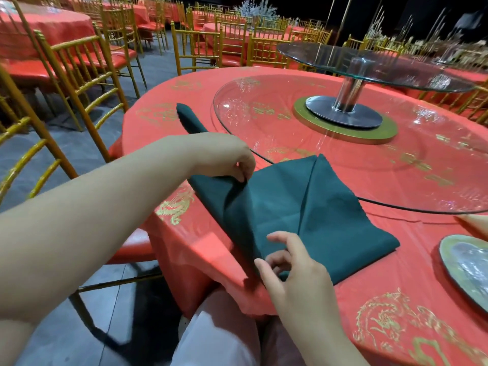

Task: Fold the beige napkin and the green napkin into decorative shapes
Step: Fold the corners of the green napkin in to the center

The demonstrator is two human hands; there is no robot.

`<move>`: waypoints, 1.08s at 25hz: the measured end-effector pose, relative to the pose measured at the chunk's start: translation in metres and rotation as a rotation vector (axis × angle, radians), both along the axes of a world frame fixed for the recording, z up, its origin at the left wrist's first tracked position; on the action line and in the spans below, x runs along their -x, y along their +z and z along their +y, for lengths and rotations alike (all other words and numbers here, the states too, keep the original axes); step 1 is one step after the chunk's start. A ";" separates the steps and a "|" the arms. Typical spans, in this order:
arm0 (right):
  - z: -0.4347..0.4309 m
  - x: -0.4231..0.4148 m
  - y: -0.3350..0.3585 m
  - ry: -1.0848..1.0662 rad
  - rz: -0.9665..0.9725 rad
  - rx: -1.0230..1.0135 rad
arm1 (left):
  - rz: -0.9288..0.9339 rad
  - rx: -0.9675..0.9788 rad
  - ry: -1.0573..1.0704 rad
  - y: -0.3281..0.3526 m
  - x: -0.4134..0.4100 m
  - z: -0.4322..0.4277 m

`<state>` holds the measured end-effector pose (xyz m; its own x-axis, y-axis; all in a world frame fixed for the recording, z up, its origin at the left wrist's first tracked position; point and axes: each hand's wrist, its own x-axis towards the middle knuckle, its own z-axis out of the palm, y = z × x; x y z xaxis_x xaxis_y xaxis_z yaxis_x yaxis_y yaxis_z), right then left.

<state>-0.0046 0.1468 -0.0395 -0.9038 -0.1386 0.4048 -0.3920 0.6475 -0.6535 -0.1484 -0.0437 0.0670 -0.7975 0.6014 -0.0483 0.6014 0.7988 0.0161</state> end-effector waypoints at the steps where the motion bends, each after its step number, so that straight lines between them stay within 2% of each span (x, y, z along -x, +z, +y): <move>1: 0.003 0.001 0.000 -0.031 0.044 -0.031 | 0.036 0.049 -0.048 -0.002 0.008 0.015; 5: 0.018 0.010 -0.005 -0.105 0.128 -0.143 | 0.104 0.214 -0.208 -0.010 0.039 0.079; 9: 0.033 0.018 -0.016 -0.140 0.114 -0.154 | 0.111 0.258 -0.280 -0.017 0.061 0.122; 14: 0.037 0.019 -0.024 -0.099 0.153 -0.078 | 0.106 0.156 -0.291 -0.025 0.083 0.122; 18: 0.036 0.019 -0.025 -0.122 0.166 -0.091 | 0.004 -0.070 -0.085 -0.020 0.106 0.111; 22: 0.036 0.020 -0.027 -0.119 0.181 -0.127 | -0.008 -0.061 -0.021 -0.027 0.123 0.110; 27: 0.037 0.022 -0.028 -0.097 0.200 -0.160 | -0.255 -0.296 0.087 -0.003 0.132 0.115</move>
